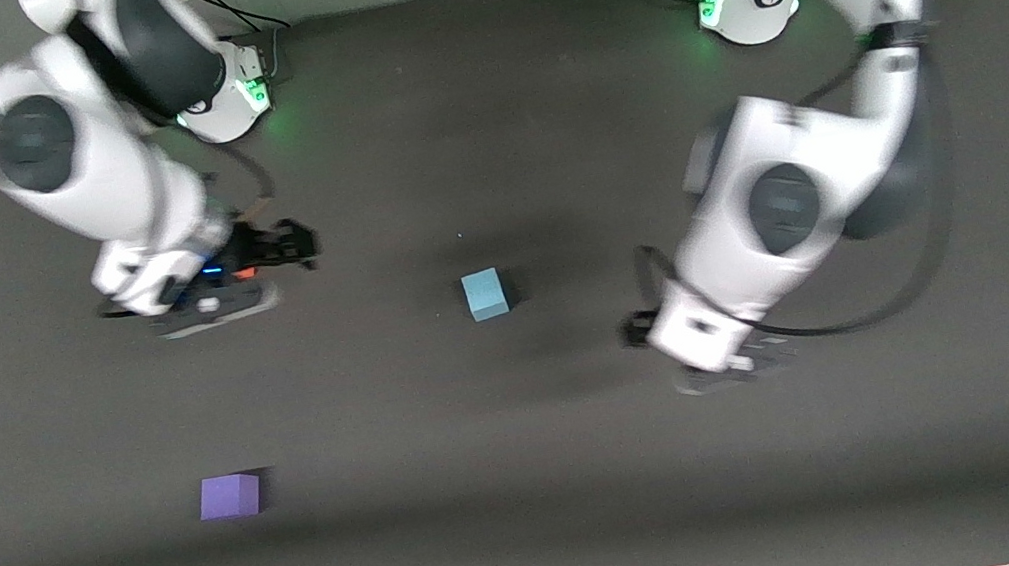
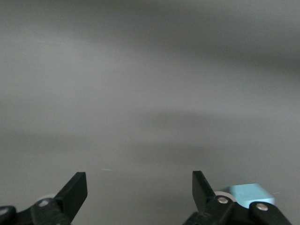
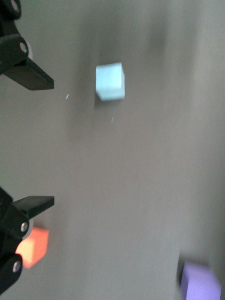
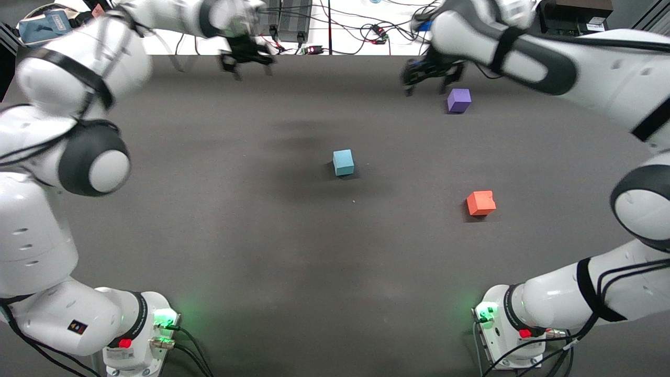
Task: Place blue block between orange and purple blocks
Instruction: 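Lower the right gripper onto the blue block while the left gripper retracts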
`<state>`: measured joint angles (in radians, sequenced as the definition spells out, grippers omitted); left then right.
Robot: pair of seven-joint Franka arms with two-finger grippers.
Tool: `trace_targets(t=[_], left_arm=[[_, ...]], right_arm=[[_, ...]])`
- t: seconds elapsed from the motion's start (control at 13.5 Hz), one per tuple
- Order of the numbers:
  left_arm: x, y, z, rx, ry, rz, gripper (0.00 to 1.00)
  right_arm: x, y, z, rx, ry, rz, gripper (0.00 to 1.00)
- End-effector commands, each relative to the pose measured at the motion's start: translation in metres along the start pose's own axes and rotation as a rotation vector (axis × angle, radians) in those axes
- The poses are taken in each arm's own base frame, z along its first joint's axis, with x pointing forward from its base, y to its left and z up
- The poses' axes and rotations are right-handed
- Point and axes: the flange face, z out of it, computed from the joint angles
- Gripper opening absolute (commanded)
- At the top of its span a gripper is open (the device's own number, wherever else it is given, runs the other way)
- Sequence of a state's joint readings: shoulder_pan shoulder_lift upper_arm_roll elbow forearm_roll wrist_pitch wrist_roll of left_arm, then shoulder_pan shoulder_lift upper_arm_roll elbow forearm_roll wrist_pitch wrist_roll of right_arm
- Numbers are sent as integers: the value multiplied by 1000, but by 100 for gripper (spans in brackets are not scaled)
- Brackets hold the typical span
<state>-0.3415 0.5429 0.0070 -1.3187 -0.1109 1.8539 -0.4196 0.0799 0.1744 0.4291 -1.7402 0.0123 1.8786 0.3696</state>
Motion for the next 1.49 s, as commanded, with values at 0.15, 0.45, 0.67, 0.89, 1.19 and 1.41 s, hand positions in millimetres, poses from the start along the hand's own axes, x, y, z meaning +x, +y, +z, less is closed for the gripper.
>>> trace_targets(t=[0.15, 0.45, 0.67, 0.89, 1.19, 1.41], left_arm=[[-7, -160, -81, -8, -66, 123, 100], [-33, -223, -147, 34, -42, 133, 100], [-67, -231, -169, 84, -16, 164, 100], [-97, -231, -192, 84, 19, 177, 100], [-106, -225, -207, 85, 25, 200, 100], [-115, -231, -221, 85, 24, 230, 100]], right_arm=[[9, -92, 79, 19, 43, 47, 100], [4, -134, 184, -7, 118, 116, 100], [-5, -146, 255, -29, 168, 149, 100], [-18, -161, 284, -21, 174, 162, 100], [-30, -161, 296, -39, 164, 144, 81], [-28, -153, 296, -83, 172, 133, 43]])
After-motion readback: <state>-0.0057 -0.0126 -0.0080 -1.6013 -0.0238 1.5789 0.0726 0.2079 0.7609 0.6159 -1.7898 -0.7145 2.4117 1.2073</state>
